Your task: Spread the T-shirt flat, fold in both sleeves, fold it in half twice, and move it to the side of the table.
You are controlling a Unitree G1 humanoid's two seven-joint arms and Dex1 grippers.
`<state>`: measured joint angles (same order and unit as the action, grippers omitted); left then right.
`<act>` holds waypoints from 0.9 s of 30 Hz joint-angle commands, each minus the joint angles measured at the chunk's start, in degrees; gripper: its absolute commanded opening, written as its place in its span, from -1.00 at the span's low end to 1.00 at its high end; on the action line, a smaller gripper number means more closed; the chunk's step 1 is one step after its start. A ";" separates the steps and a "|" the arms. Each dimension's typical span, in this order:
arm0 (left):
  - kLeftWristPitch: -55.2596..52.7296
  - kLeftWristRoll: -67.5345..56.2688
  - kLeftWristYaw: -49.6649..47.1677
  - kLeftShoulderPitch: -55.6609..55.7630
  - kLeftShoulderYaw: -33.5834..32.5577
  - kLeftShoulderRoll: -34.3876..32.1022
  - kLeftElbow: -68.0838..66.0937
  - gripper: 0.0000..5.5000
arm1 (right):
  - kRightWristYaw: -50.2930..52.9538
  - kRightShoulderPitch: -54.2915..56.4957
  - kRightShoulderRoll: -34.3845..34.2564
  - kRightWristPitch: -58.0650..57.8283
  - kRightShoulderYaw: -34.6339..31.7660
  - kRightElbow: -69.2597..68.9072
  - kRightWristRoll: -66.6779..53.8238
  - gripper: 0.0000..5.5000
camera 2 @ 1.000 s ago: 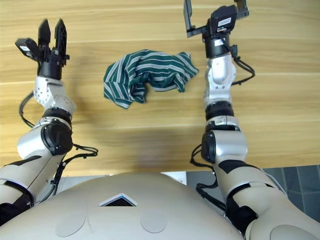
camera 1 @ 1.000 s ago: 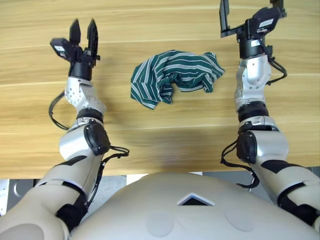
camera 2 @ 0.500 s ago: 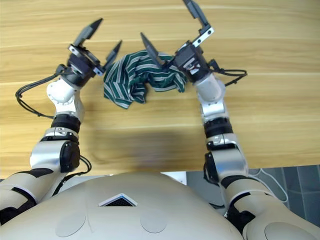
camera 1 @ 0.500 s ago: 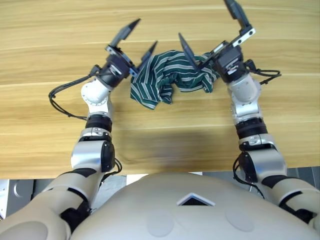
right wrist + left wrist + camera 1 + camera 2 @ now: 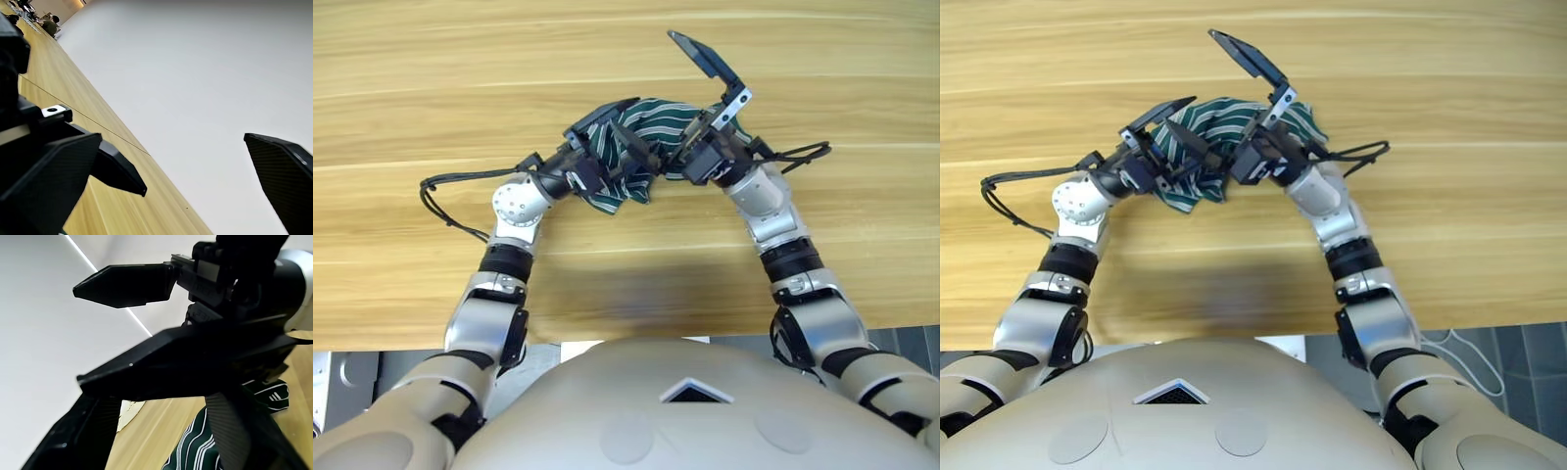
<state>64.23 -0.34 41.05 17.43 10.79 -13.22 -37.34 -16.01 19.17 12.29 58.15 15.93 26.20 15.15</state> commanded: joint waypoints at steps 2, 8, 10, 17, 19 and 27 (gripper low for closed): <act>1.32 -2.91 -0.54 1.09 2.88 0.93 4.58 0.05 | 1.10 0.15 2.15 -3.16 0.36 3.26 4.20 0.95; 1.24 -2.77 -2.23 1.95 2.78 -0.06 2.86 0.05 | 3.36 0.38 4.30 -3.33 -0.74 4.15 4.25 0.95; 1.27 -0.62 -4.20 2.95 0.95 -1.39 0.39 0.05 | 4.38 0.34 6.21 -3.70 -2.45 3.66 4.42 0.95; 1.22 -2.03 -5.08 0.54 -1.04 -7.70 2.18 0.05 | 6.10 -2.44 16.07 -5.34 -10.38 1.28 1.59 0.95; 0.36 -3.15 -4.59 0.76 -1.38 -8.99 0.48 0.05 | 5.52 -3.49 17.91 -5.18 -12.01 1.36 -0.93 0.95; -2.83 -6.74 4.24 -1.19 2.40 -13.28 -2.31 0.05 | 13.87 -1.17 21.58 -12.63 -8.23 12.22 15.79 0.95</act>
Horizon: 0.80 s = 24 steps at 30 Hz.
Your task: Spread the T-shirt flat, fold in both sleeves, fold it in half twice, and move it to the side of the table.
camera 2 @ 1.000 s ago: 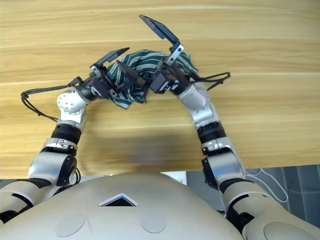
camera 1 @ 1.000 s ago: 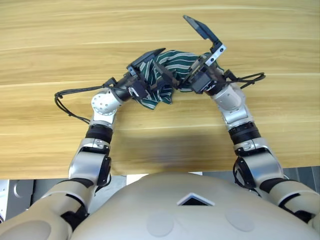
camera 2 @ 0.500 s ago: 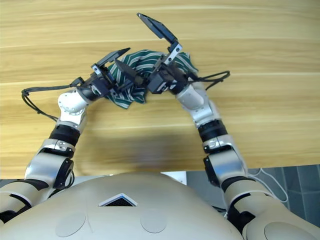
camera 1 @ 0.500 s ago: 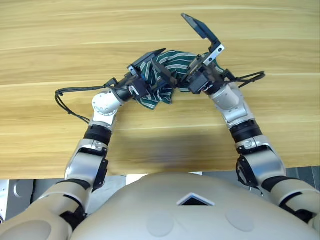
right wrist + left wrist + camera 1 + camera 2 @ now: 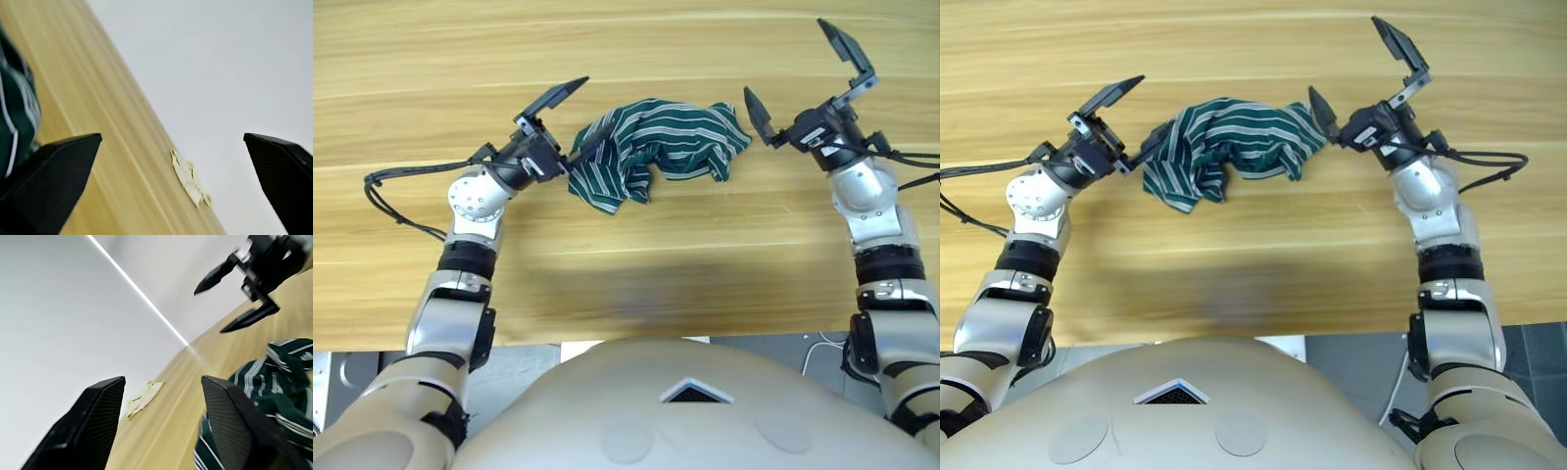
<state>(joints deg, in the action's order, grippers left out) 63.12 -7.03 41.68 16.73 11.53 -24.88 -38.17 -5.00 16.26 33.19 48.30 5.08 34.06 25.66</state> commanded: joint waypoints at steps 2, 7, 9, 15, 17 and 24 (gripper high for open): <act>-2.67 1.94 5.13 -0.64 2.49 -2.32 -3.45 0.05 | 5.61 3.81 -0.05 -5.32 5.41 7.73 9.67 0.95; -3.89 11.55 3.50 0.26 4.58 -3.49 -9.88 0.05 | 10.62 8.63 -0.45 -8.98 11.33 17.62 15.93 0.95; -4.32 15.54 1.55 0.93 5.20 -3.79 -11.40 0.05 | 11.68 9.34 -0.66 -8.82 13.32 18.94 17.04 0.95; -7.06 28.26 -5.92 4.85 9.04 -6.56 -18.42 0.05 | 10.42 9.25 1.97 -7.89 17.54 17.30 18.15 0.95; -8.42 32.25 -8.58 6.64 10.96 -8.52 -20.48 0.05 | 8.02 8.43 4.46 -7.18 18.50 15.19 18.10 0.95; -9.64 36.49 -10.68 9.13 13.47 -16.21 -21.64 0.05 | 3.83 7.67 11.58 -9.33 20.33 14.01 19.32 0.95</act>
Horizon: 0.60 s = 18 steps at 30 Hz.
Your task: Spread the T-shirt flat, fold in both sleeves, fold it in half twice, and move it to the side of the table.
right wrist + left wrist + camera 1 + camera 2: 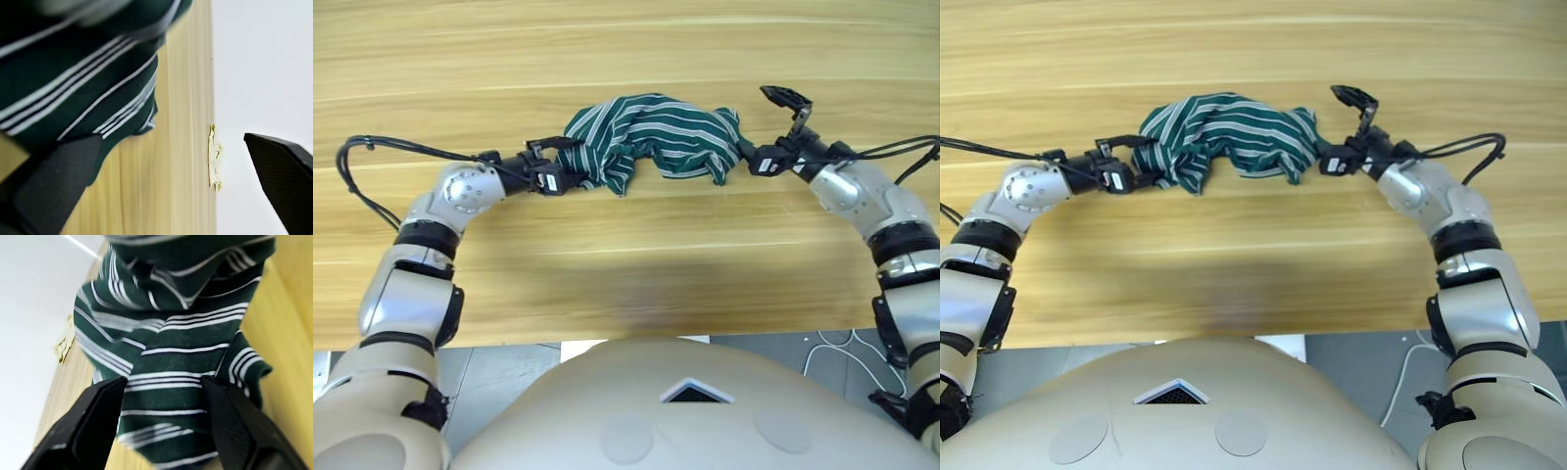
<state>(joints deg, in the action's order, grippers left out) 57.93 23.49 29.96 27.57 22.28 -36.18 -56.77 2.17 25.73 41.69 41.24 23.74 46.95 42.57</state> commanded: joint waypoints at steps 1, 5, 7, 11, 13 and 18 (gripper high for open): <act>-4.69 6.00 1.03 -1.54 2.69 -6.10 -2.90 0.05 | -3.45 -1.63 3.84 -2.79 1.76 1.33 2.48 0.95; -4.75 4.33 1.14 -1.65 1.63 -9.31 -0.72 0.05 | -1.67 -0.01 4.85 -5.97 2.46 4.27 3.38 0.95; -4.85 3.31 1.51 -1.92 1.07 -10.47 0.65 0.05 | -0.72 1.21 4.60 -7.51 3.02 6.80 3.94 0.95; -5.44 1.57 1.61 -2.32 -0.83 -13.08 2.47 0.05 | 3.07 4.78 4.88 -11.66 4.49 12.07 5.80 0.95; -4.60 -0.57 2.55 -2.86 -1.71 -13.16 3.77 0.05 | 3.67 5.27 4.97 -10.42 4.22 11.95 4.69 0.95; -3.70 -2.36 0.83 -2.79 -4.21 -13.39 4.97 0.05 | -1.52 1.06 6.80 -0.22 0.12 3.09 -5.01 0.95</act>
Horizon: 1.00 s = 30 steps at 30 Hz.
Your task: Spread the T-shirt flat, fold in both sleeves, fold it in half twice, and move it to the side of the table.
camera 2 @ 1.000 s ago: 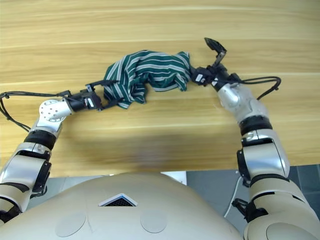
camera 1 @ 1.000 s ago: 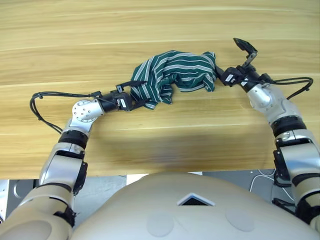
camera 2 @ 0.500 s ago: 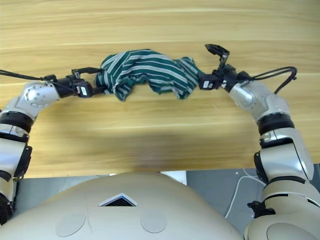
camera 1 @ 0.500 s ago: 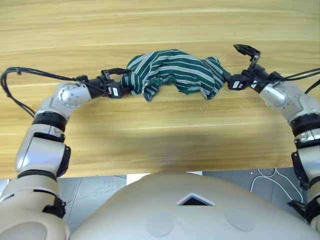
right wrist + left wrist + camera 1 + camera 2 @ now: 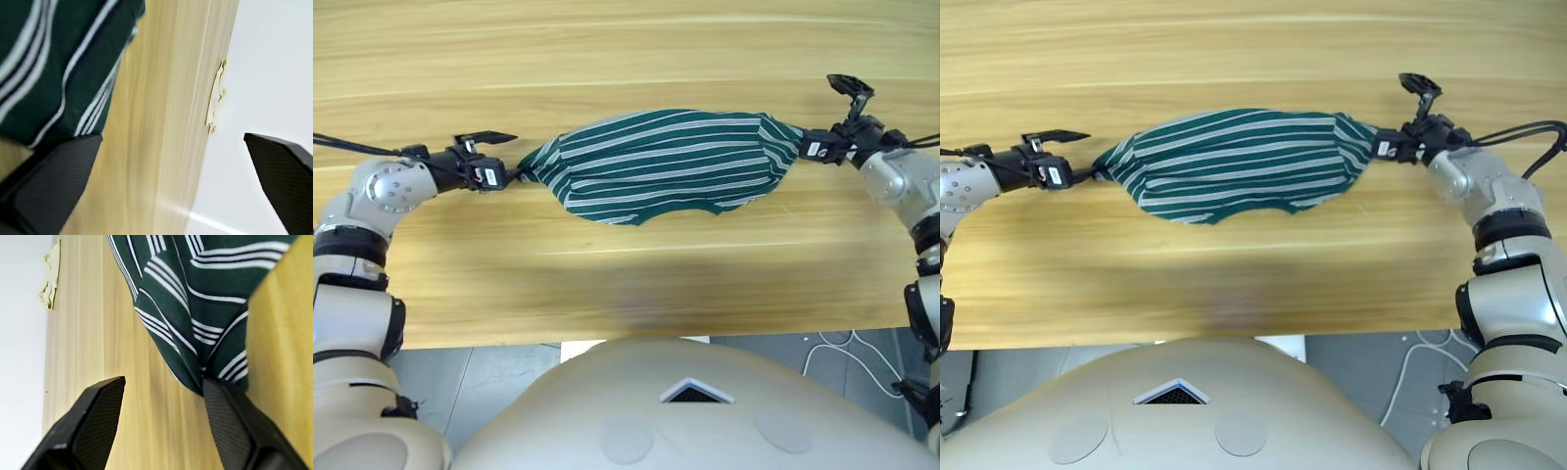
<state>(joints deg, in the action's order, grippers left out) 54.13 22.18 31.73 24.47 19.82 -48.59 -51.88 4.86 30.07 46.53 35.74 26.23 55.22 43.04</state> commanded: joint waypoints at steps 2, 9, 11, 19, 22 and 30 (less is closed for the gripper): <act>-0.09 -0.83 -3.00 1.65 -3.42 -1.74 -1.14 0.05 | -7.25 -6.42 3.54 8.92 -5.44 -10.35 -11.49 0.95; 4.97 -23.95 4.47 -2.43 -11.59 -5.78 9.68 0.05 | -16.62 -19.28 7.31 15.25 -16.69 -33.60 -37.03 0.95; 4.09 -38.19 10.20 -11.60 -9.01 -9.18 26.67 0.05 | -20.35 -24.37 9.08 15.60 -17.09 -41.92 -43.27 0.95; -2.13 -22.50 16.74 -25.02 2.29 -4.87 44.26 0.05 | -34.34 -35.31 11.01 11.41 -10.43 -53.69 -33.86 0.95; -5.40 -14.92 16.03 -24.40 3.38 -2.14 42.56 0.05 | -37.85 -36.01 10.89 6.88 -9.23 -51.80 -28.09 0.95; -10.42 -1.78 10.77 -20.87 2.43 0.18 39.94 0.05 | -36.23 -33.06 8.35 -6.50 -7.81 -44.67 -13.20 0.95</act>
<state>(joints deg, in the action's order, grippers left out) 45.40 18.41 41.26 4.28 21.79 -47.56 -12.54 -29.47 -1.15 55.21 33.68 16.09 6.45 23.61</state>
